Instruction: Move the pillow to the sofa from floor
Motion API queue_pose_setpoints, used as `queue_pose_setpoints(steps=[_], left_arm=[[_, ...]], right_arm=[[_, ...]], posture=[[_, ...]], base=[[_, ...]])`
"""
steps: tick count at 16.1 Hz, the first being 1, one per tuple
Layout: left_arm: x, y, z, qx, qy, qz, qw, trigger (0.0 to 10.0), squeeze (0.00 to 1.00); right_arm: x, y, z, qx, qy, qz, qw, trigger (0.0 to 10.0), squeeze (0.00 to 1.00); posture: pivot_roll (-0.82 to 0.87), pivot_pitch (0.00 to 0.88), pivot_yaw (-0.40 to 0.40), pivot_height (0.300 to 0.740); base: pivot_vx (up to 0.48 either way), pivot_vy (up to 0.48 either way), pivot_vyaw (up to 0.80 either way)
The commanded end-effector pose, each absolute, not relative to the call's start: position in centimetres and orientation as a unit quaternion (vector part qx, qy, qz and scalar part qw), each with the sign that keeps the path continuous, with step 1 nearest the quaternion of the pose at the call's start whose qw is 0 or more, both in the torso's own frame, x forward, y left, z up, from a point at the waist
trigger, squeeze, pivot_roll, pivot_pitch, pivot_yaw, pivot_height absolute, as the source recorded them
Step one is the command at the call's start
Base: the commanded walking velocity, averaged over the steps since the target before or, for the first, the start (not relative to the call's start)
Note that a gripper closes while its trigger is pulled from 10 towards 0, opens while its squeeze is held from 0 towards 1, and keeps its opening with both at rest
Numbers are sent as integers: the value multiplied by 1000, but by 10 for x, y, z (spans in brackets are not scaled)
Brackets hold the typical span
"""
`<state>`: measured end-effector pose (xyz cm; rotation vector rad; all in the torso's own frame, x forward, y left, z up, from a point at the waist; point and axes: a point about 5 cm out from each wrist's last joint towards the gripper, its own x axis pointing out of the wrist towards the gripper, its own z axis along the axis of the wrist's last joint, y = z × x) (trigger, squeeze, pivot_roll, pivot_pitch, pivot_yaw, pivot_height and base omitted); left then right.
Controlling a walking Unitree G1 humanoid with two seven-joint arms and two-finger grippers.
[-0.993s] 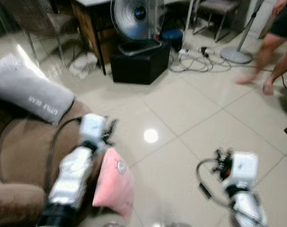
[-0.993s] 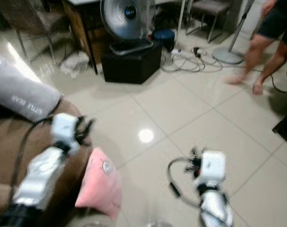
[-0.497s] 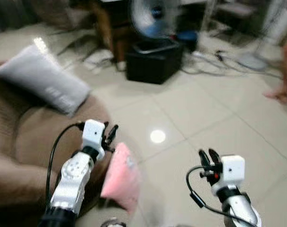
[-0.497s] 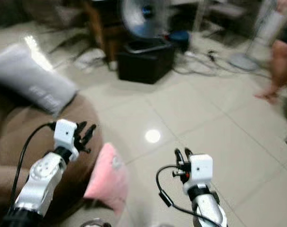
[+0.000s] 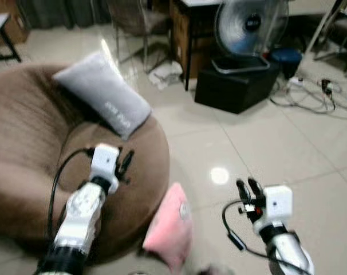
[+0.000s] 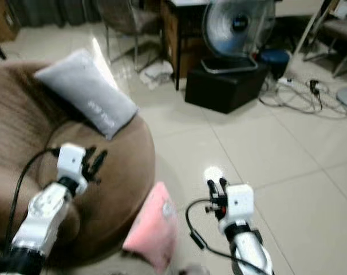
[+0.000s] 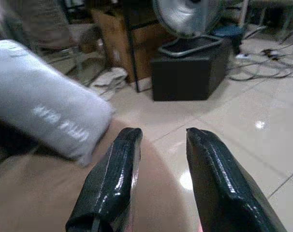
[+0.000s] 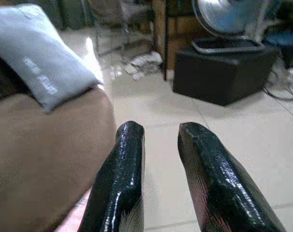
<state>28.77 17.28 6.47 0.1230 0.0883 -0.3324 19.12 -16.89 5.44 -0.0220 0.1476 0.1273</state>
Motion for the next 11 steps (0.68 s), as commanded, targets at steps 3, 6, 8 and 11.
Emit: queue_pose_setpoints(steps=[3,6,8,11], left_arm=[[287,169,62,60,45,-200,977,10000,0],[292,163,65,69,31,-219,973,10000,0],[294,160,65,65,39,-225,971,10000,0],[295,158,62,65,47,-228,970,10000,0]], right_arm=[[189,-171,52,-9,89,54,995,10000,0],[185,-171,52,6,88,39,995,10000,0],[184,-170,53,9,87,36,996,10000,0],[185,-169,53,10,89,41,995,10000,0]], posture=[[-61,76,20,740],[-66,75,19,710],[-70,75,20,690],[-70,76,17,655]], base=[[0,0,0],[0,0,0],[0,0,0],[0,0,0]])
